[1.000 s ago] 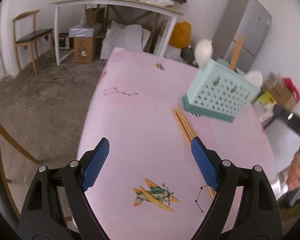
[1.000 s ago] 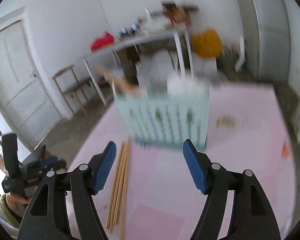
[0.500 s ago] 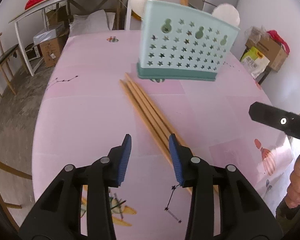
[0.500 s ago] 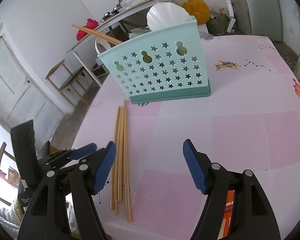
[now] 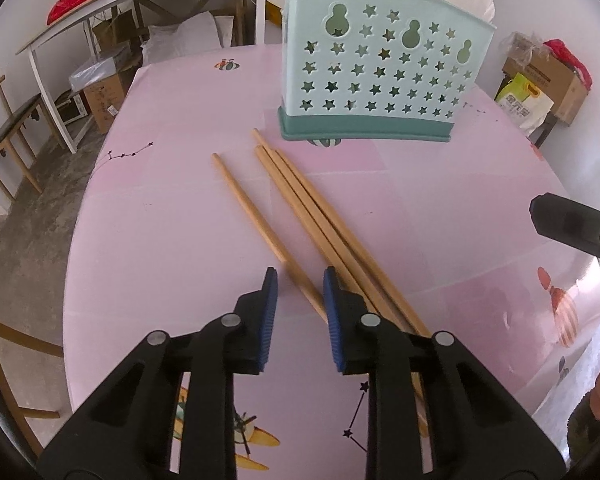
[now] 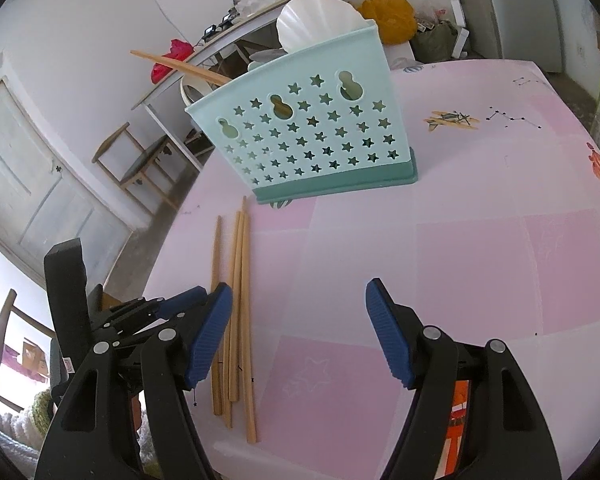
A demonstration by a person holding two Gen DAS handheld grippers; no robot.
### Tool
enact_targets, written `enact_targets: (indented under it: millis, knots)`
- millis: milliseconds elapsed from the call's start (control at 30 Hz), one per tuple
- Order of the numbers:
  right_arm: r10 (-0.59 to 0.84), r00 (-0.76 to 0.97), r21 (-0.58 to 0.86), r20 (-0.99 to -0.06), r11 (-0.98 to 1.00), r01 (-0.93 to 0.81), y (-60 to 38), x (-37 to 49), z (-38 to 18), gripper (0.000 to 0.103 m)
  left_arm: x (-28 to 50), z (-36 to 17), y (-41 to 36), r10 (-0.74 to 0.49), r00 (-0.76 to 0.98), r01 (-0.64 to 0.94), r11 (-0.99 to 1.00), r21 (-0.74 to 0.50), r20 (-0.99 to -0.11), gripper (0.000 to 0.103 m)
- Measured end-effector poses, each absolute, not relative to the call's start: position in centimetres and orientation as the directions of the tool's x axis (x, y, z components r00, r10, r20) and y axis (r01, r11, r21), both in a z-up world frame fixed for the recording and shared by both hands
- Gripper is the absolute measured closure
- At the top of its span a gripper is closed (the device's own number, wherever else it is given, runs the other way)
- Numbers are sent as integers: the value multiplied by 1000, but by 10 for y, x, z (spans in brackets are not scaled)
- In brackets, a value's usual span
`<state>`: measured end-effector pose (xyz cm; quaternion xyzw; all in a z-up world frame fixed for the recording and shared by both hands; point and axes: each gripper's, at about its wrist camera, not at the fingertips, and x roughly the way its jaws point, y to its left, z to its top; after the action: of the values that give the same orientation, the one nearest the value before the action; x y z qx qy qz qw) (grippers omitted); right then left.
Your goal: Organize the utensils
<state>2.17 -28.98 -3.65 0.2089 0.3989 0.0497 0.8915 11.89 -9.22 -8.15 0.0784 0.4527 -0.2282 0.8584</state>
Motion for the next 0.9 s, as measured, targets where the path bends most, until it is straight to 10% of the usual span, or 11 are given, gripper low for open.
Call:
enact_targets:
  millis: [233, 500, 900]
  knots:
    - [272, 668, 403, -692, 914, 46, -280, 25, -38, 38, 120, -80, -77, -290, 488, 423, 904, -68, -823, 94]
    - [347, 601, 386, -720, 920, -69, -244, 48, -50, 71, 111, -80, -43, -259, 477, 354, 931, -86, -840, 98]
    - [310, 521, 309, -795, 947, -91, -215, 70, -77, 92, 103, -82, -28, -251, 477, 318, 943, -102, -842, 98]
